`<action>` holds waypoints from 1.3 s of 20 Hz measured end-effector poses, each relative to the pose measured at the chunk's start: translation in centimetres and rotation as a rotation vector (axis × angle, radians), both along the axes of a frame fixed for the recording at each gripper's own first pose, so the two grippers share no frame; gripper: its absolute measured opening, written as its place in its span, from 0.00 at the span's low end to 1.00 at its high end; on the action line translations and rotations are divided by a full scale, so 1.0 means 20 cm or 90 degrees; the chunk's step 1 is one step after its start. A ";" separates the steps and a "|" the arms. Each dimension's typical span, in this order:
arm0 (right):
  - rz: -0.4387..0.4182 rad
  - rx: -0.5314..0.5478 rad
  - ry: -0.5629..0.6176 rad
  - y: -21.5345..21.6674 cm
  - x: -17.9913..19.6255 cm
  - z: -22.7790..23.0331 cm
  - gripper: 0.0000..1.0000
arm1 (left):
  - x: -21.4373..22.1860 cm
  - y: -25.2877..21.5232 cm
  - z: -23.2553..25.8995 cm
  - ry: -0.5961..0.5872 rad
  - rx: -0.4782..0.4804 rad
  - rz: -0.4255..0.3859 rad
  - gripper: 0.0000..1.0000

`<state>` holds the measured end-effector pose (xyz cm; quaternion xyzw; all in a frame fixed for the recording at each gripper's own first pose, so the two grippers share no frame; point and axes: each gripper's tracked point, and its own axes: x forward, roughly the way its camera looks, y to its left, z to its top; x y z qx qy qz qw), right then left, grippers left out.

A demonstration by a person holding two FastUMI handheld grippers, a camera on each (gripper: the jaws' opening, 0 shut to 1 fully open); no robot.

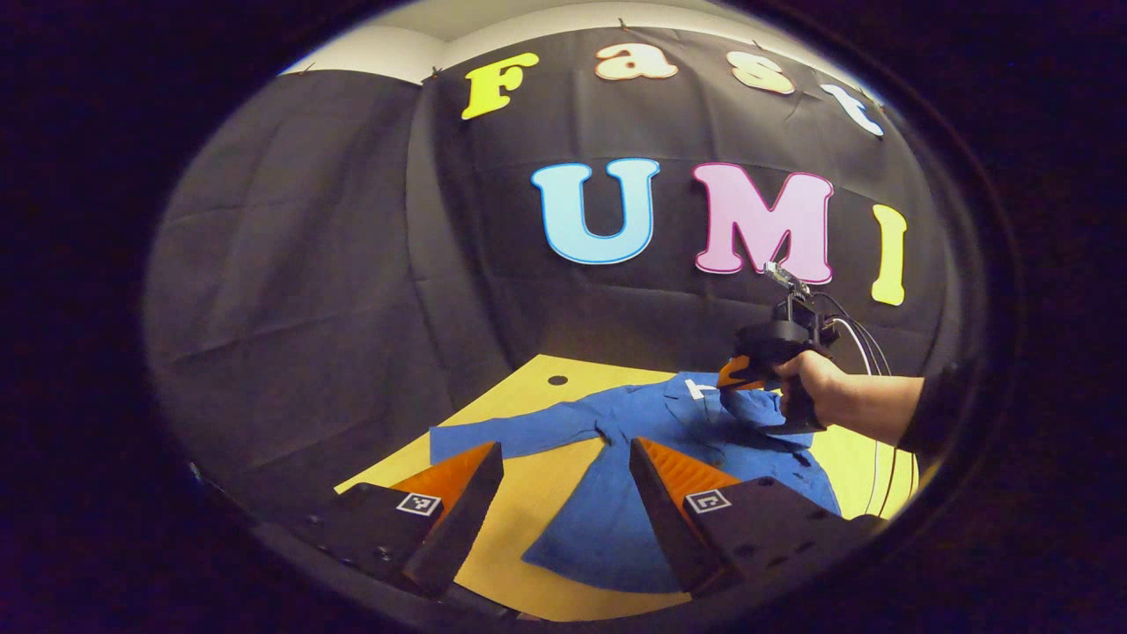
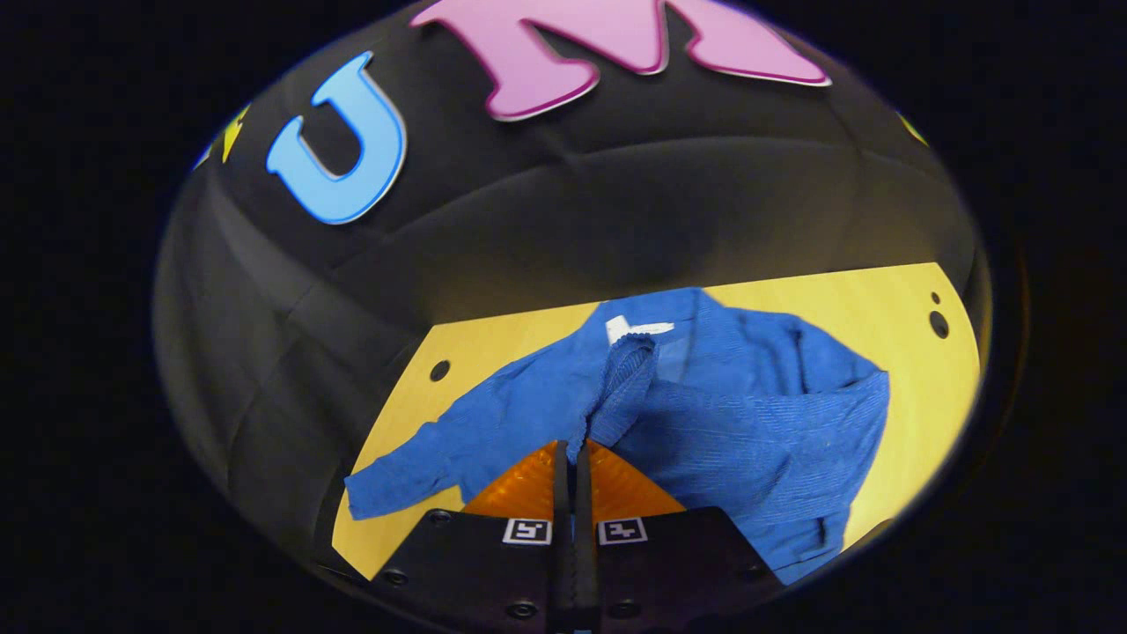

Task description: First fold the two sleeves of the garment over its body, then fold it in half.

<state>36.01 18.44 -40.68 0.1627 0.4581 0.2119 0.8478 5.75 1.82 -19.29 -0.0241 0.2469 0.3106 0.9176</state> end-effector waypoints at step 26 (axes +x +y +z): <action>0.059 -0.050 -0.111 0.19 -0.20 -0.07 0.99 | 0.00 0.54 -0.27 -0.002 -0.032 0.060 0.85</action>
